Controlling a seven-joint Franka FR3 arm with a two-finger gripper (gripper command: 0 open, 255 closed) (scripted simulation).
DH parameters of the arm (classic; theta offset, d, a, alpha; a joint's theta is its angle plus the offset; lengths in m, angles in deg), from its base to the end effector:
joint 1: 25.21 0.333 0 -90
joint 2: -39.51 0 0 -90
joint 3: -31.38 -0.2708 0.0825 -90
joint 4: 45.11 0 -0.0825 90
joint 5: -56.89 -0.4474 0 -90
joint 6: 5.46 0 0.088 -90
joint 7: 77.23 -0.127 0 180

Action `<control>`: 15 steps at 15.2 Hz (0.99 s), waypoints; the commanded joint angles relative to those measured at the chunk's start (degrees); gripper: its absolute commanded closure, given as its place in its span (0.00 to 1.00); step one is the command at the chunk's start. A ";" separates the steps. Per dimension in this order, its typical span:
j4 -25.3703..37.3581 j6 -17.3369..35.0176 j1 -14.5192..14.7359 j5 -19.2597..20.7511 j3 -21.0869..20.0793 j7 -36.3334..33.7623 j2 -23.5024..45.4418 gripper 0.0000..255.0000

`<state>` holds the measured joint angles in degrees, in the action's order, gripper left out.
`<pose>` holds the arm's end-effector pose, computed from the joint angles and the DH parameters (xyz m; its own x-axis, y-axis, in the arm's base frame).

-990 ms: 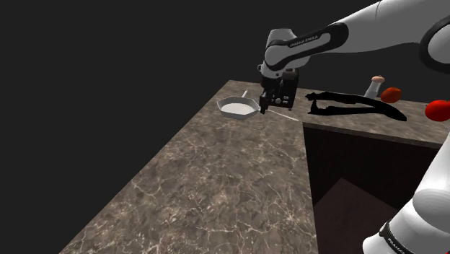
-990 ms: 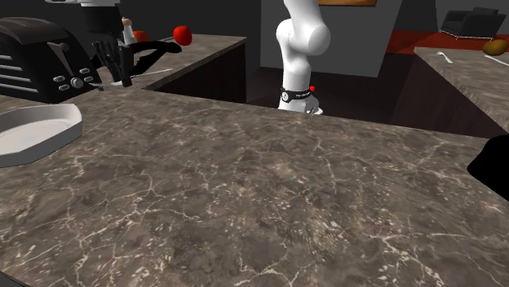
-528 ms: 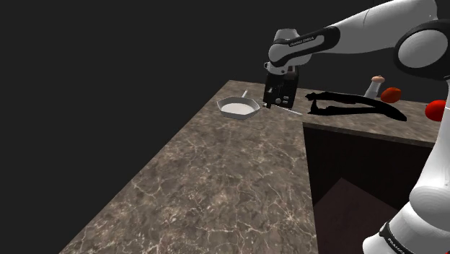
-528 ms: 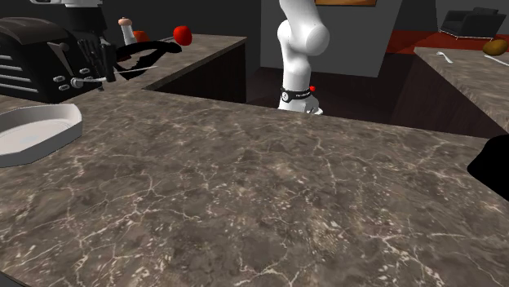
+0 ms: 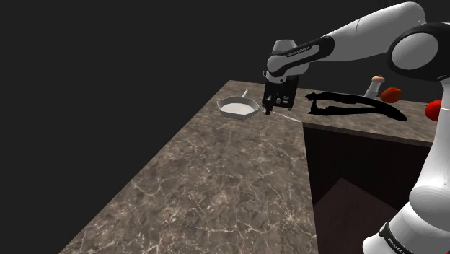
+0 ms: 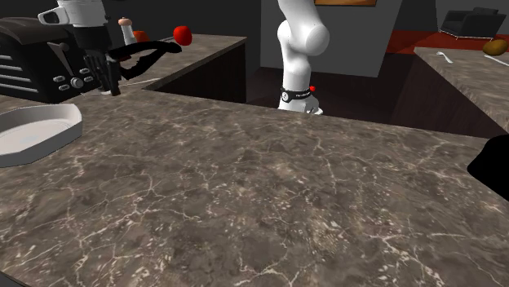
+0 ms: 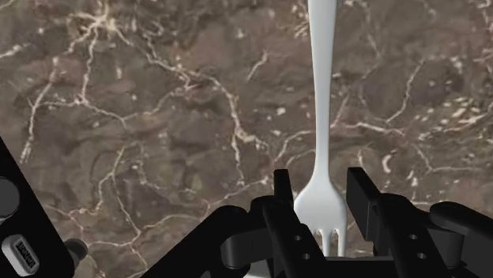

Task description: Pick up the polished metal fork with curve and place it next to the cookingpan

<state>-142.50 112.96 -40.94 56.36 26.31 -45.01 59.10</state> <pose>0.6834 -0.1308 0.3072 0.9329 0.3577 0.0424 0.3587 -0.9333 -0.0181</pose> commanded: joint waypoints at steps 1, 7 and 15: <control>-0.97 1.50 0.06 0.05 0.00 -0.06 0.50 1.00; -3.09 5.44 0.11 0.18 0.06 -0.03 2.33 1.00; -3.74 6.85 0.14 0.23 0.09 -0.03 3.08 1.00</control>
<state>-146.25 119.80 -40.81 56.59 26.40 -45.04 62.17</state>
